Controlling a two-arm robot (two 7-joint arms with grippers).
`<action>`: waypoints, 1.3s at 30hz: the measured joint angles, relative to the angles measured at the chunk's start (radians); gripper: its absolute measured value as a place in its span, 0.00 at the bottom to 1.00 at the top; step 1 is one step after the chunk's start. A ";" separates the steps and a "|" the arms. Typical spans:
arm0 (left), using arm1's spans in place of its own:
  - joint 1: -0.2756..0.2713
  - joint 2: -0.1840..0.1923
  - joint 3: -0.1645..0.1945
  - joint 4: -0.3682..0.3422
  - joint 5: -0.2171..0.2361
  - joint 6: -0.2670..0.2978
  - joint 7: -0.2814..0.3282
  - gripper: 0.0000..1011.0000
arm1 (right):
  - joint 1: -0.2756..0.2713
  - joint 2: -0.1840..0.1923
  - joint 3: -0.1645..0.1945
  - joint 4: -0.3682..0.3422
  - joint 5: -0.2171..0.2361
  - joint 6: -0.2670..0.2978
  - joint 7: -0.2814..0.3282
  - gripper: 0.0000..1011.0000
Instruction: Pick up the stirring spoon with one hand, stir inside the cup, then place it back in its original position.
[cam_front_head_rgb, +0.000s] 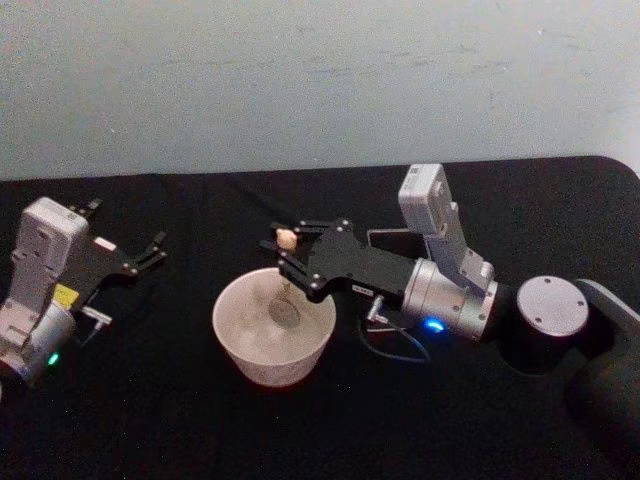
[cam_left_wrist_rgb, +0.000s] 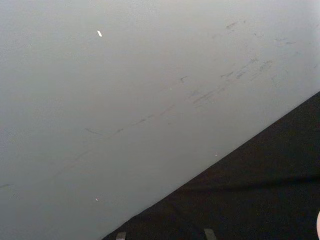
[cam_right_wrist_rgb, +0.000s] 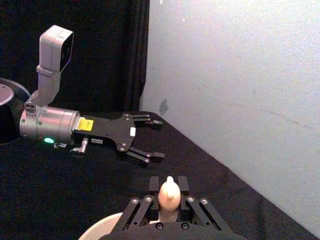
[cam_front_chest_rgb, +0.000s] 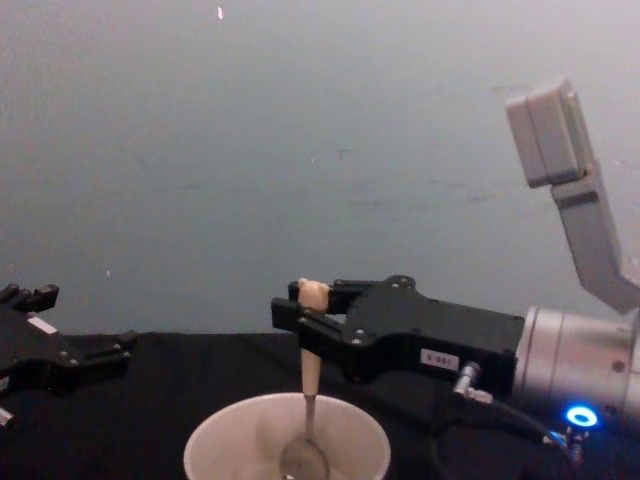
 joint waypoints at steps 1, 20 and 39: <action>0.000 0.000 0.000 0.000 0.000 0.000 0.000 0.99 | -0.002 0.002 0.001 -0.002 0.000 0.000 0.000 0.21; 0.000 0.000 0.000 0.000 0.000 0.000 0.000 0.99 | -0.088 0.095 0.022 -0.156 0.043 0.025 0.045 0.21; 0.000 0.000 0.000 0.000 0.000 0.000 0.000 0.99 | -0.051 0.028 -0.021 -0.108 0.038 0.035 0.016 0.21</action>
